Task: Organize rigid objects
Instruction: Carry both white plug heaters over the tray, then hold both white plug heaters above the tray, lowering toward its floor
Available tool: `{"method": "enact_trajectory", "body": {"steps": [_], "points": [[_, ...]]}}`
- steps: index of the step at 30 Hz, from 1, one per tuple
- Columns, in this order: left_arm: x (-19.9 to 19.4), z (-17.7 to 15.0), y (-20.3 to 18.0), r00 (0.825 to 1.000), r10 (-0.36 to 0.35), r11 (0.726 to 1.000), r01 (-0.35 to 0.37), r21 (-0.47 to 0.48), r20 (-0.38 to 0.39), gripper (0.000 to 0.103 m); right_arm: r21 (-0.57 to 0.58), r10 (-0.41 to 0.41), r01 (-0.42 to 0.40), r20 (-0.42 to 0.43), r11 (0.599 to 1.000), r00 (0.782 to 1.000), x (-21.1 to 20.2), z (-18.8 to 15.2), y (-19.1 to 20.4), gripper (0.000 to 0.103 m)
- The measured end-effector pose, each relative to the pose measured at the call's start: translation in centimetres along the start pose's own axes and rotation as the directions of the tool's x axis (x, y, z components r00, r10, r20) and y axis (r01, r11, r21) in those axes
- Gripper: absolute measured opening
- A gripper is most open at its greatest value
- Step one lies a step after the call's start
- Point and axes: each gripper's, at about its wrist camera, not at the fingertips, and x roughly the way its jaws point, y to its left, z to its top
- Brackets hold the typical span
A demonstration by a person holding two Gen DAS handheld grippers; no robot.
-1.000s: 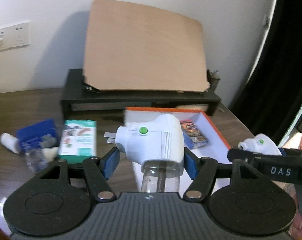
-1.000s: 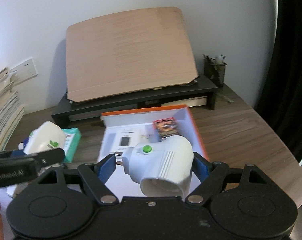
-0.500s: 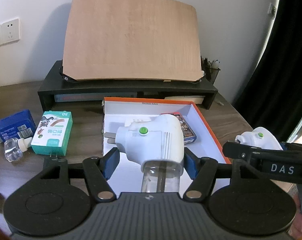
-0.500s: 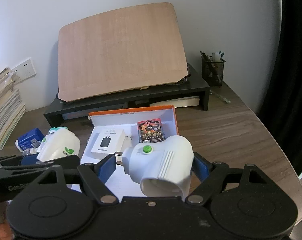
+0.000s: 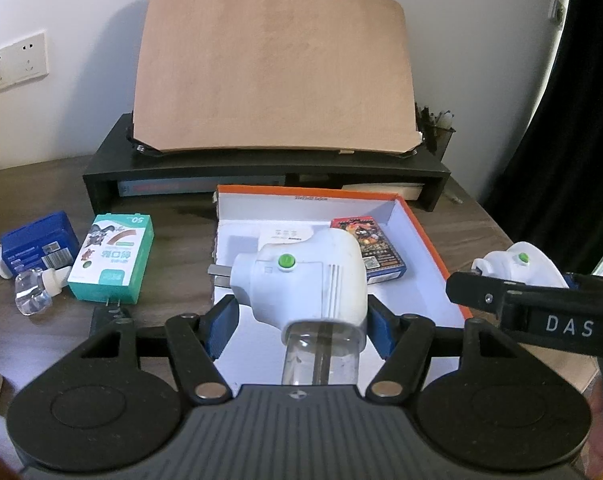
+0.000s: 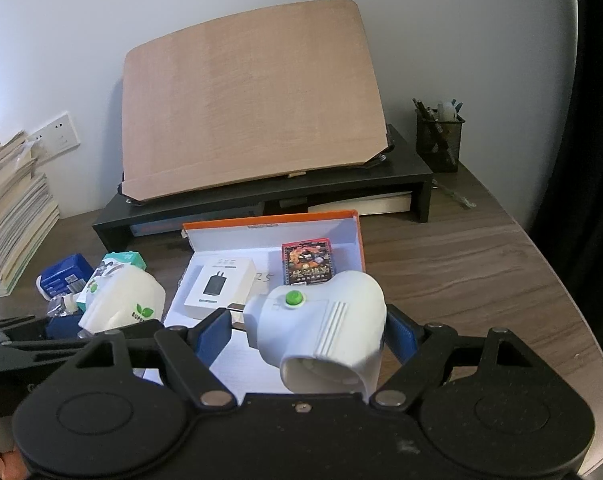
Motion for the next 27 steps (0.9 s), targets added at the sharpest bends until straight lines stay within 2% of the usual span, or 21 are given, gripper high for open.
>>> {"method": "enact_trajectory", "body": {"steps": [10,11,27], "points": [[-0.10,0.14,0.68,1.000,0.008,1.000,-0.008,0.011,-0.001,0.068,-0.001,0.002,-0.002,-0.001,1.000,1.000,0.66,0.29,0.64,0.096],[-0.14,0.15,0.72,1.000,0.003,1.000,-0.003,0.011,0.001,0.059,-0.001,0.002,-0.002,-0.001,1.000,1.000,0.66,0.28,0.67,0.096],[0.38,0.47,0.50,0.999,-0.034,0.999,0.034,0.039,0.003,0.059,0.021,-0.024,0.024,0.003,0.999,1.000,0.81,0.02,0.59,0.096]]}}
